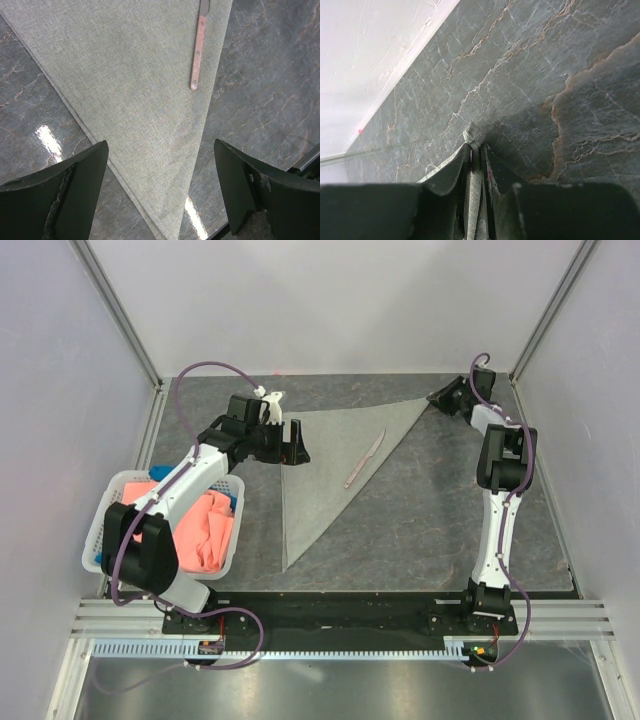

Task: Fold the napkin, place the utensils inside, and roll it up
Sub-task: Fold the napkin

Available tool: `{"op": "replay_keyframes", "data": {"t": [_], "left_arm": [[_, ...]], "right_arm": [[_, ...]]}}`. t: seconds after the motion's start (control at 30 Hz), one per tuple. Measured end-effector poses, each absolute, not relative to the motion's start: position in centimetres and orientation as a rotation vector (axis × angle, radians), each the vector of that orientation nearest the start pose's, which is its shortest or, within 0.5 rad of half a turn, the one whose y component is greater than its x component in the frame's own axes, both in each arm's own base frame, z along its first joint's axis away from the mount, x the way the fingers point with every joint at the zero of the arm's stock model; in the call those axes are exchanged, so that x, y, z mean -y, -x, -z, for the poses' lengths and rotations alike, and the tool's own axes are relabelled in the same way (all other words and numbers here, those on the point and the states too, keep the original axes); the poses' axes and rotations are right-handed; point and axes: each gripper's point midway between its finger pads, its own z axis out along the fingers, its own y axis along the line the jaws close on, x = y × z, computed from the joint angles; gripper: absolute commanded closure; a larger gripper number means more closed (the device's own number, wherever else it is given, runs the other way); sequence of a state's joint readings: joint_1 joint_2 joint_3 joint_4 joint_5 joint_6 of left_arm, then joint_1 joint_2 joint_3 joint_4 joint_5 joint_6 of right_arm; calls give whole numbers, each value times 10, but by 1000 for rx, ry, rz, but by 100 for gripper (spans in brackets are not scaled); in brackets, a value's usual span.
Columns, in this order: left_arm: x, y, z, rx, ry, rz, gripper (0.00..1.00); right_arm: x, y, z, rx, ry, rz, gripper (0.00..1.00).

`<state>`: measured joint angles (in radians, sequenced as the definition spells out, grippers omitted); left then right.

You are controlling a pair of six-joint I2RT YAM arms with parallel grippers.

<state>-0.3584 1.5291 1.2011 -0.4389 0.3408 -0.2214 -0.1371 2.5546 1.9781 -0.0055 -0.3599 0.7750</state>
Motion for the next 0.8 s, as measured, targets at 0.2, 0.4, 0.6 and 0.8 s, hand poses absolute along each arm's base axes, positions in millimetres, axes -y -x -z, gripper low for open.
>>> {"op": "replay_keyframes", "data": {"t": [0.2, 0.4, 0.6, 0.8], "left_arm": [[204, -353, -159, -2369, -336, 680, 7], [204, -354, -155, -2379, -335, 678, 7], [204, -354, -155, -2379, -334, 678, 7], [203, -354, -155, -2379, -333, 677, 7]], "right_arm": [[2, -660, -26, -2050, -754, -795, 100], [-2, -660, -24, -1991, -708, -854, 100], [-8, -656, -26, -1927, -665, -932, 100], [-23, -641, -34, -1917, -614, -1010, 100]]}}
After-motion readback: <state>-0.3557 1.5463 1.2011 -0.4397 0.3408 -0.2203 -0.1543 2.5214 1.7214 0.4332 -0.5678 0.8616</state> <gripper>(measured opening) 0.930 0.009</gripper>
